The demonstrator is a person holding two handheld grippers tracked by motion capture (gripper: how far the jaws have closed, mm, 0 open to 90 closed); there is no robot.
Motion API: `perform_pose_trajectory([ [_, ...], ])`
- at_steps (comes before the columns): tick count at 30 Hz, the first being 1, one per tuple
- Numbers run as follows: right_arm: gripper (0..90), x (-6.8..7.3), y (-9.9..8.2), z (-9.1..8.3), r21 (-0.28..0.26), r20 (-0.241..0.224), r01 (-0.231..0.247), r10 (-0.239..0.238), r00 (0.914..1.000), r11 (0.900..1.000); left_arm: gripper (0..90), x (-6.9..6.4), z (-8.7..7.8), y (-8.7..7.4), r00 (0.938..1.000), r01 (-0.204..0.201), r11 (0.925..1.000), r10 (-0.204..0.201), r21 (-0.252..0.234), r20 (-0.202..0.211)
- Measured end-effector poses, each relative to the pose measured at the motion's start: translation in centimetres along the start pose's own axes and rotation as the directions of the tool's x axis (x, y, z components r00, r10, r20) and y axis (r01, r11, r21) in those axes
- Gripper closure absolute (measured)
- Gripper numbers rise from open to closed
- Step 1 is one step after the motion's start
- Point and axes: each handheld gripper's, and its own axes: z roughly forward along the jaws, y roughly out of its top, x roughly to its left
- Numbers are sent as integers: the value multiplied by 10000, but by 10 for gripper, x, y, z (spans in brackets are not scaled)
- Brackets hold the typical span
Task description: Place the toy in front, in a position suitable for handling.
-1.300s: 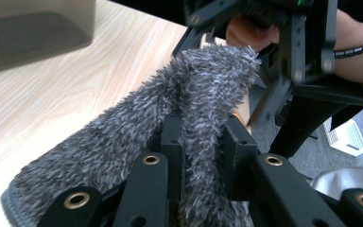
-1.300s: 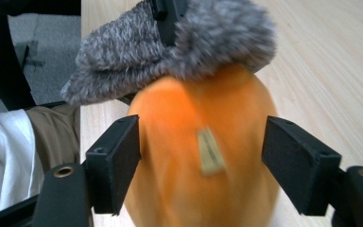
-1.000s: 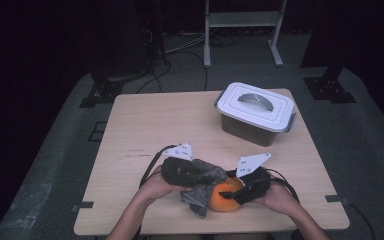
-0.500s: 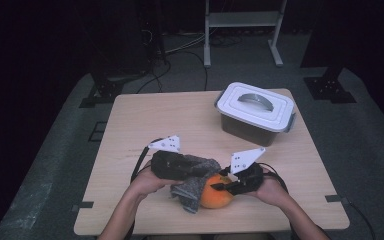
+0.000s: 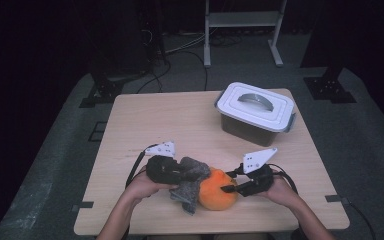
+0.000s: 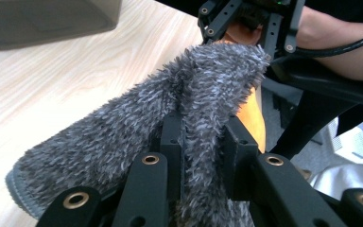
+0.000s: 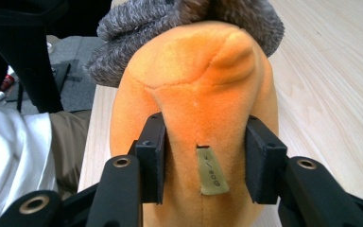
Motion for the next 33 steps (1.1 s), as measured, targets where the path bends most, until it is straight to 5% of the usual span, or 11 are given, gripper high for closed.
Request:
perform_pose_trajectory([
  [8,273,1,6,-4,506,215,-1060,1051,9942,9931,737,-7,9,7,9995,-299,9994,298,180,82],
  [13,235,21,11,-10,640,659,-1053,1011,9927,9924,737,-16,13,9,9985,-486,9988,485,39,270],
  [17,216,24,12,-6,671,813,-1130,1075,9909,9913,737,-22,18,14,9970,-684,9976,679,140,367],
  [24,476,20,12,-1,515,665,-641,606,9959,9966,737,-22,14,13,9979,-636,9979,635,103,130],
  [30,504,11,20,5,219,441,-745,735,9963,9970,734,-28,11,26,9944,-1039,9945,1041,-146,181],
  [33,503,5,21,11,303,209,-855,849,9962,9959,734,-36,17,25,9888,-1495,9882,1495,321,6],
])
